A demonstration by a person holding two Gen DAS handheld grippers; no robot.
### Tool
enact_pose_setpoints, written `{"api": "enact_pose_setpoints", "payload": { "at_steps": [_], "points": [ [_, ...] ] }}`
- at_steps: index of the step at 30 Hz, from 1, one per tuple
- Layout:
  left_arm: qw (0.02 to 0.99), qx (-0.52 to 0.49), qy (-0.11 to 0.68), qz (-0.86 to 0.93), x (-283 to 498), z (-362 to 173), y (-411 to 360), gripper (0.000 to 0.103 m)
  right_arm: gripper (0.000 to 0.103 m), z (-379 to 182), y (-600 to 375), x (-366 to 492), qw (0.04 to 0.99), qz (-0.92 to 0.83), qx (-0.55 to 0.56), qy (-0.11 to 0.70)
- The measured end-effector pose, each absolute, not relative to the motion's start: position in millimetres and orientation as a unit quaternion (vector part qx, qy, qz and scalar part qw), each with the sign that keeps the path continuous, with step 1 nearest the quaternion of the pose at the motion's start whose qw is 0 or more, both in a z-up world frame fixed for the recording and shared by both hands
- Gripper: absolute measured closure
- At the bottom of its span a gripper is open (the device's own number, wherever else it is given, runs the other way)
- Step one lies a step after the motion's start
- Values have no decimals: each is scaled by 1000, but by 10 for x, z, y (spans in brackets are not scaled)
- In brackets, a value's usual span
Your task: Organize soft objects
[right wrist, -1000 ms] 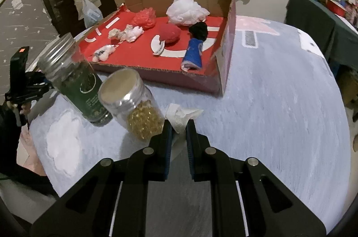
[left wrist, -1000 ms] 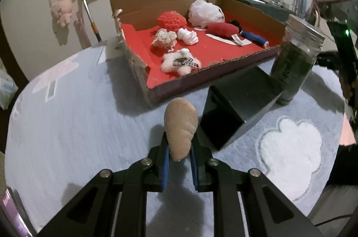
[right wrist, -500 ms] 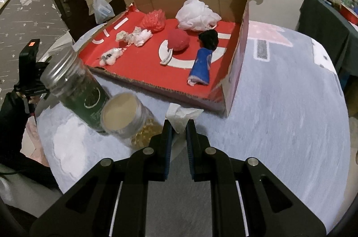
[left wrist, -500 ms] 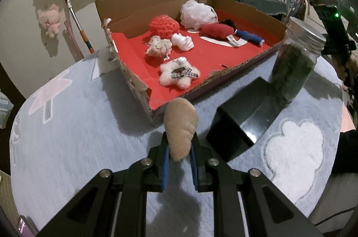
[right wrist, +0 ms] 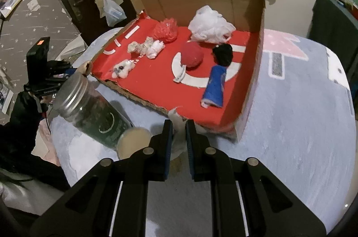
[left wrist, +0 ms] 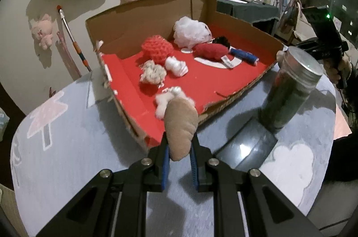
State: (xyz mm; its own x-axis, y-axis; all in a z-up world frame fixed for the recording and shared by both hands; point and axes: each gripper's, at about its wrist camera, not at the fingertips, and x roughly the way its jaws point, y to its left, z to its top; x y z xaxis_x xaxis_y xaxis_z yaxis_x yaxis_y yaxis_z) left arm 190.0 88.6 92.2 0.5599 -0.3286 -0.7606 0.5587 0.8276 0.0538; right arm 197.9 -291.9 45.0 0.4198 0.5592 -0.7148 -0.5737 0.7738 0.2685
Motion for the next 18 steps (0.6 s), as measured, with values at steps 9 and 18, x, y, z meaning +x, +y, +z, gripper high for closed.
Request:
{"api": "enact_pose_setpoints", "payload": {
  "at_steps": [9,18],
  "points": [
    [869,138,388,-273,2053,1101,539,86,98,529,-2746,2081,841,341,-19,421],
    [872,138,378,-280,1958,1171,472,86,98,520,-2921,1988,846,327,3,420]
  ]
}}
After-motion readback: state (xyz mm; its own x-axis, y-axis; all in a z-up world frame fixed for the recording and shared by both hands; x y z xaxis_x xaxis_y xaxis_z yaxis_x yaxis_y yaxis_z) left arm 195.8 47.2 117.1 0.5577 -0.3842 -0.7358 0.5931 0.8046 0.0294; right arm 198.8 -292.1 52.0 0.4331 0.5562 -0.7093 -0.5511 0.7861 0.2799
